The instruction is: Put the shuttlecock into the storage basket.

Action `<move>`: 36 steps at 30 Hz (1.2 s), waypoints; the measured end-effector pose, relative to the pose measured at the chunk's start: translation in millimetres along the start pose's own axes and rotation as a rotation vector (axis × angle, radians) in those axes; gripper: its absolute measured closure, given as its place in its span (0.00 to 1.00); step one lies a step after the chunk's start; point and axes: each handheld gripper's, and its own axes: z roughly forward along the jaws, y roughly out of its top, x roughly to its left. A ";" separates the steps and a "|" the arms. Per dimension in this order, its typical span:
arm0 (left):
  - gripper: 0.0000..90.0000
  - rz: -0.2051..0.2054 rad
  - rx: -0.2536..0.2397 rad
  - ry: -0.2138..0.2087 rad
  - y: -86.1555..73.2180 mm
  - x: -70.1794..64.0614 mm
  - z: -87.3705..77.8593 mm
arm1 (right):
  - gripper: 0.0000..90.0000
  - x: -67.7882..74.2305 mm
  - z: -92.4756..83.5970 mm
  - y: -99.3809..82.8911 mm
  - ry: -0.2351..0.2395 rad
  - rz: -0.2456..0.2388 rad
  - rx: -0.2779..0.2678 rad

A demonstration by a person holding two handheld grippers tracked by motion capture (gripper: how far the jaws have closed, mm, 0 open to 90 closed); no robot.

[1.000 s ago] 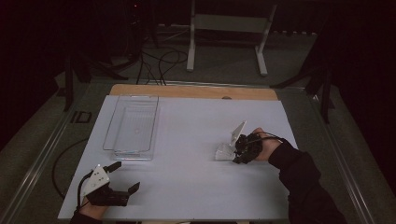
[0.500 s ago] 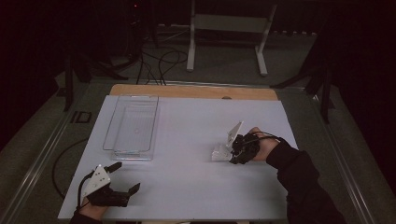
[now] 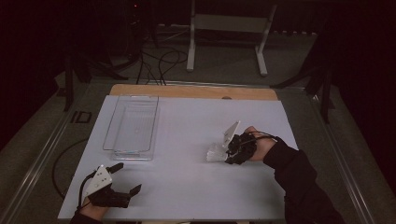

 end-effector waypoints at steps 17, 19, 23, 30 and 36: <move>0.00 0.019 0.035 -0.029 11.5 -8.4 0.1 | 0.73 12.0 -16.3 19.3 -0.005 -0.059 -0.018; 0.00 0.014 0.028 -0.036 15.6 -9.0 -1.3 | 0.73 12.2 -17.0 19.8 -0.002 -0.065 -0.019; 0.00 0.006 0.033 -0.039 26.1 -6.6 -5.2 | 0.73 12.5 -16.7 20.3 0.000 -0.062 -0.017; 0.00 0.049 0.038 -0.065 58.9 -4.0 -14.3 | 0.73 14.2 -13.8 20.0 0.007 -0.069 -0.021; 0.00 0.066 0.031 -0.067 89.6 -3.1 -17.7 | 0.73 14.2 -13.6 19.3 0.000 -0.071 -0.018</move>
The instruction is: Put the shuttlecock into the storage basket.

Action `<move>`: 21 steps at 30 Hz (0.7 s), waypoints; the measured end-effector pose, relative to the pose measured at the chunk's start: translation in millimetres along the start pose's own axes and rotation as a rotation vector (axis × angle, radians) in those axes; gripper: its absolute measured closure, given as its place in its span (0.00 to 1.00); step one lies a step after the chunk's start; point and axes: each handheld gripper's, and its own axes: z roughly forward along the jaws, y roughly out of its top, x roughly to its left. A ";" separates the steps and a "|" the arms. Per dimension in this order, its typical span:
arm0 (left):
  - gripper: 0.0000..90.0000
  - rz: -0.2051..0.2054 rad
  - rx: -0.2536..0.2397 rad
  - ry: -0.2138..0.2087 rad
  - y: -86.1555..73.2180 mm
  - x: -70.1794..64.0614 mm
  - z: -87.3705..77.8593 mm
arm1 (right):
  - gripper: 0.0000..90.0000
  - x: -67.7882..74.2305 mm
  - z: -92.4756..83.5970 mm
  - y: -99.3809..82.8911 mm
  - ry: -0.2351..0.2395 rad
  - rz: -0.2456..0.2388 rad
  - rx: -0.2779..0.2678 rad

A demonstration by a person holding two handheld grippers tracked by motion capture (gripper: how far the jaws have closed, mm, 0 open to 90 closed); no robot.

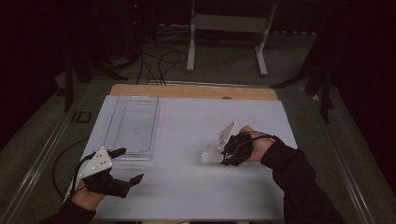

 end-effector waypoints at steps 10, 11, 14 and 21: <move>0.00 0.049 0.025 -0.016 39.9 6.0 5.1 | 0.73 0.8 -0.6 0.6 0.006 0.000 -0.005; 0.00 0.049 0.025 -0.016 39.9 6.0 5.1 | 0.73 0.7 -0.7 0.9 0.002 0.000 -0.010; 0.00 0.034 0.008 -0.020 46.8 7.7 7.7 | 0.73 1.0 -0.4 1.3 0.004 -0.001 -0.008; 0.00 0.031 0.033 -0.043 63.0 11.6 17.2 | 0.73 0.9 -0.6 3.5 0.006 -0.008 -0.005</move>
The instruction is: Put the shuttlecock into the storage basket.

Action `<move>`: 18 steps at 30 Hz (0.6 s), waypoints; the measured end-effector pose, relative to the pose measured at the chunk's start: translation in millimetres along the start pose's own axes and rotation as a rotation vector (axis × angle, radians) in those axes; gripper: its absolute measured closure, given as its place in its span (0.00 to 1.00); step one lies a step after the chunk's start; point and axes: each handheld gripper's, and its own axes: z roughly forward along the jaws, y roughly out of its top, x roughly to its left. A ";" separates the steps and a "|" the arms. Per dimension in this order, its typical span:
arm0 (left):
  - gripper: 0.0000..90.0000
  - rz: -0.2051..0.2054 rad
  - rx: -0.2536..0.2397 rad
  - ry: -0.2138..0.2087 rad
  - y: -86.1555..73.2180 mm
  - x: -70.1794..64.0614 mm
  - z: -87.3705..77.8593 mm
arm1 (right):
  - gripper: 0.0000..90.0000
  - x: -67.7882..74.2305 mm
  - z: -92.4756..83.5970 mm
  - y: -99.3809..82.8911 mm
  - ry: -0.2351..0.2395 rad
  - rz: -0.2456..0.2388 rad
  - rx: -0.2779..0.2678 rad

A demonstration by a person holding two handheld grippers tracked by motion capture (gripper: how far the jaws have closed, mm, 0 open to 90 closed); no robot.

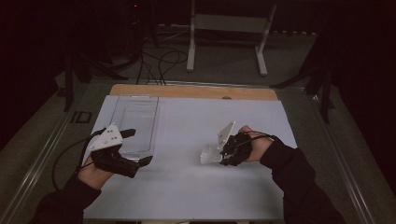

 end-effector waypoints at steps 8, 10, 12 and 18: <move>0.00 -0.009 0.040 -0.015 20.4 2.0 12.8 | 0.73 0.7 -0.7 2.1 -0.005 -0.004 -0.002; 0.00 0.009 0.057 -0.009 25.8 1.4 15.9 | 0.73 0.8 -1.1 2.9 -0.007 -0.009 0.000; 0.00 0.018 0.086 -0.025 33.1 1.1 21.1 | 0.73 1.5 -2.0 3.7 -0.013 -0.007 0.003; 0.00 0.039 0.123 -0.037 41.8 -0.8 29.8 | 0.73 2.2 -4.4 5.3 -0.012 -0.014 0.000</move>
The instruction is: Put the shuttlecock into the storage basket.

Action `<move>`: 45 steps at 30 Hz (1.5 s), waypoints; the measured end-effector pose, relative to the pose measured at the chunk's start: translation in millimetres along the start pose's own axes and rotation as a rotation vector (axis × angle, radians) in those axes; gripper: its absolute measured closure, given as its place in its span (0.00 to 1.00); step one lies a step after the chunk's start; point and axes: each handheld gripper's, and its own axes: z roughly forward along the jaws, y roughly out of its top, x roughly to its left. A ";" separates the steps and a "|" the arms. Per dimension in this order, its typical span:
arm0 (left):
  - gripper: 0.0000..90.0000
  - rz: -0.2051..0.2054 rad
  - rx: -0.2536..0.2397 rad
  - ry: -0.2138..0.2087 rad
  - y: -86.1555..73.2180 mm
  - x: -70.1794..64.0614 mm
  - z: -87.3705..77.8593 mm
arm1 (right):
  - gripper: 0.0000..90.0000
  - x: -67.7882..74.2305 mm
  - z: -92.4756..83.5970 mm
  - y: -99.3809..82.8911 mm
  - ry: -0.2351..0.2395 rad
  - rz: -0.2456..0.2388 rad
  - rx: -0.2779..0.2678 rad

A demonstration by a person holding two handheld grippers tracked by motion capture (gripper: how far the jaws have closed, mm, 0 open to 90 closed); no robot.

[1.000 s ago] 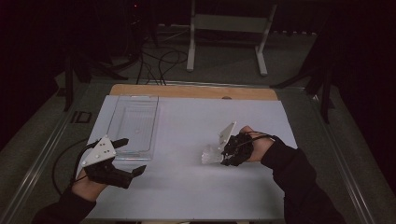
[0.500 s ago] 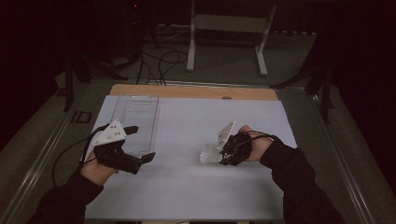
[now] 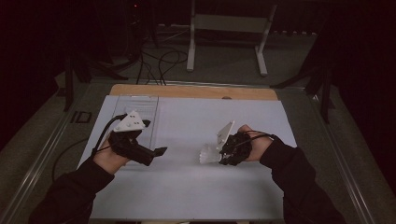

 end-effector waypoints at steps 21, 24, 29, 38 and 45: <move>0.00 0.034 0.199 -0.112 29.7 -5.7 56.6 | 0.73 4.9 5.7 7.4 0.015 -0.021 0.005; 0.00 0.045 0.225 -0.137 32.9 -6.7 64.8 | 0.73 6.2 6.4 8.6 0.018 -0.035 0.004; 0.01 0.068 0.275 -0.169 35.1 -6.8 78.5 | 0.73 6.7 6.2 7.9 0.022 -0.034 -0.005; 0.06 0.065 0.324 -0.242 35.4 -3.6 101.0 | 0.73 7.5 6.9 7.6 0.031 -0.033 -0.010; 0.16 0.086 0.349 -0.275 36.2 -8.0 112.6 | 0.73 8.2 6.0 9.7 0.029 -0.047 -0.021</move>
